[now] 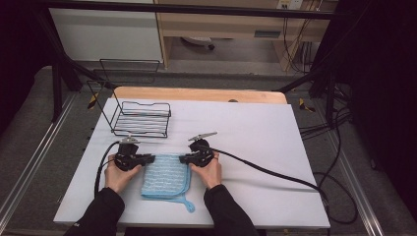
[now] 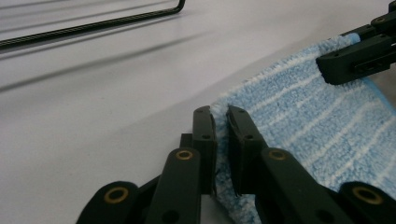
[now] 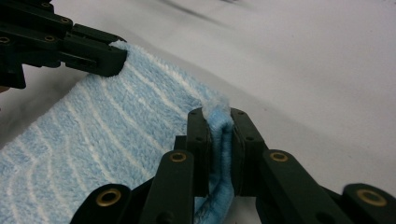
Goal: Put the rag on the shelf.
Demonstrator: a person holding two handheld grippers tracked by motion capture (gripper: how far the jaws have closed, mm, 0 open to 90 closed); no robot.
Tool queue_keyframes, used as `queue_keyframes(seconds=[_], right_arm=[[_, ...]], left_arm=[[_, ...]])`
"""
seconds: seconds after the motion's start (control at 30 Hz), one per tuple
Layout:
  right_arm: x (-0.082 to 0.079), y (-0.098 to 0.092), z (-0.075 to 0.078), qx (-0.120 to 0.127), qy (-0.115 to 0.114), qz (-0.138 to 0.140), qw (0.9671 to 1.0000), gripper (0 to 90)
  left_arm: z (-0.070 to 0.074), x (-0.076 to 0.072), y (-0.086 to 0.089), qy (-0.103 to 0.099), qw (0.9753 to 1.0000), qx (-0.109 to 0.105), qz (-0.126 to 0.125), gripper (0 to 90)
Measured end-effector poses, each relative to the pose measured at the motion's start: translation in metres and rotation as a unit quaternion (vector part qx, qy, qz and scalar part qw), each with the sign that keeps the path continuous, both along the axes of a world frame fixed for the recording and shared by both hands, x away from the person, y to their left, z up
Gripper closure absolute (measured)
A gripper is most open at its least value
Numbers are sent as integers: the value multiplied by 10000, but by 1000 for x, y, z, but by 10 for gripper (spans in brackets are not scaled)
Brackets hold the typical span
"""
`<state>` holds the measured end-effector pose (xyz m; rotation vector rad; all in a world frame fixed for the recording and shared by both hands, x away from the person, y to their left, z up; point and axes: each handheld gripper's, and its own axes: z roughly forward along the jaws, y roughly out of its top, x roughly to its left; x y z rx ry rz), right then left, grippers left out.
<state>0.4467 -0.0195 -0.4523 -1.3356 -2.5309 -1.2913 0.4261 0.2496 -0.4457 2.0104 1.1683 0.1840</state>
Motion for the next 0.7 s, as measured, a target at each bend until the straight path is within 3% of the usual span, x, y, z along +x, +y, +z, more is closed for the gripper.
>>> queue_keyframes(seconds=[0.17,0.47,0.7], right_arm=[[-3,-2,7,50,-106,17,9999,811],[-19,-8,32,275,-550,66,9981,812],[-28,-12,45,441,-849,93,9954,811]], left_arm=[[9,-6,3,-194,9997,-146,-16,828],[29,-19,7,-620,9974,-345,-109,827],[45,-28,8,-934,9948,-365,-164,828]])
